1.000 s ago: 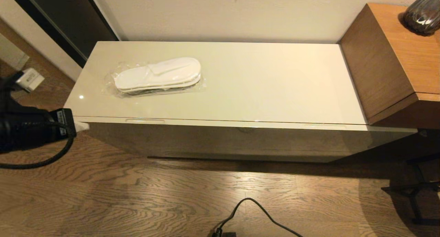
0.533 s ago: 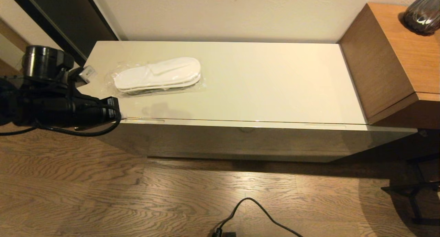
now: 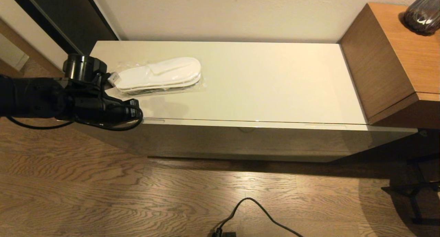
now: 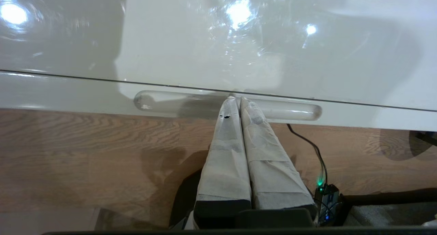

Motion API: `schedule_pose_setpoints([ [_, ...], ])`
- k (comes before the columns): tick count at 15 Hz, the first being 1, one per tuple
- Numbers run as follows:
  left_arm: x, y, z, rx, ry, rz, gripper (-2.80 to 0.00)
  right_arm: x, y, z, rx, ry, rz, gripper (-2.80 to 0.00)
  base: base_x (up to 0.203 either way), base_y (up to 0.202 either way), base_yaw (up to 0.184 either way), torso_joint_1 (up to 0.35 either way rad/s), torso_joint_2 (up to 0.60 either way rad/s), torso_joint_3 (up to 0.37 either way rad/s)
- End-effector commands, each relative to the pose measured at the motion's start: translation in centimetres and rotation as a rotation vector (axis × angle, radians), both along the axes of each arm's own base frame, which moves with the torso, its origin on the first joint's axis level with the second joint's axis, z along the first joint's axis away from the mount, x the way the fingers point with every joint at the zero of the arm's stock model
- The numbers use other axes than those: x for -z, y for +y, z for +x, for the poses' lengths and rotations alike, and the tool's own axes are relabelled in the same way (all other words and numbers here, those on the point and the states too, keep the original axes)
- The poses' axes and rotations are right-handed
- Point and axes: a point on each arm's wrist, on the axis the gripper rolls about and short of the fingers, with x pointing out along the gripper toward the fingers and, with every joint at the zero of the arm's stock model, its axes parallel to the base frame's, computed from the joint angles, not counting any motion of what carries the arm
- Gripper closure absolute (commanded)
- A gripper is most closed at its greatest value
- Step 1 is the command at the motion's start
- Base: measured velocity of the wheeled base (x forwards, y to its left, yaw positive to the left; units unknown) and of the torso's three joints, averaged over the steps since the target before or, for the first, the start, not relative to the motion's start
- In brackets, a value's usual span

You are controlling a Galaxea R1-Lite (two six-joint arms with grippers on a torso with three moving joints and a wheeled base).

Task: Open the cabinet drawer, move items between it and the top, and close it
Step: Open the drawer

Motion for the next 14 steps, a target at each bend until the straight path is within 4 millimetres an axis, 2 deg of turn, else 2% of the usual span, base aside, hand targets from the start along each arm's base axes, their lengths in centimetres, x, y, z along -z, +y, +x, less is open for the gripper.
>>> schedule_pose_setpoints([
  [1,0.6,-0.1,0.6,0.0,0.018,-0.003,0.0,0.0,0.0,0.0,0.0,0.0,-0.001,0.0,0.0,0.0,0.0,0.0,0.0,0.0],
  [7,1.6,-0.1,1.4,-0.004,0.045,-0.002,0.0,0.0,0.0,0.0,0.0,0.001,-0.001,0.0,0.0,0.0,0.0,0.0,0.0,0.0],
  [11,2.6,-0.2,0.8,0.005,0.099,0.002,0.0,0.0,0.0,0.0,0.0,0.001,-0.001,0.0,0.0,0.0,0.0,0.0,0.0,0.0],
  [14,5.2,-0.3,-0.4,0.017,0.205,0.005,0.0,0.0,0.0,0.0,0.0,0.001,-0.001,0.0,0.0,0.0,0.0,0.0,0.0,0.0],
])
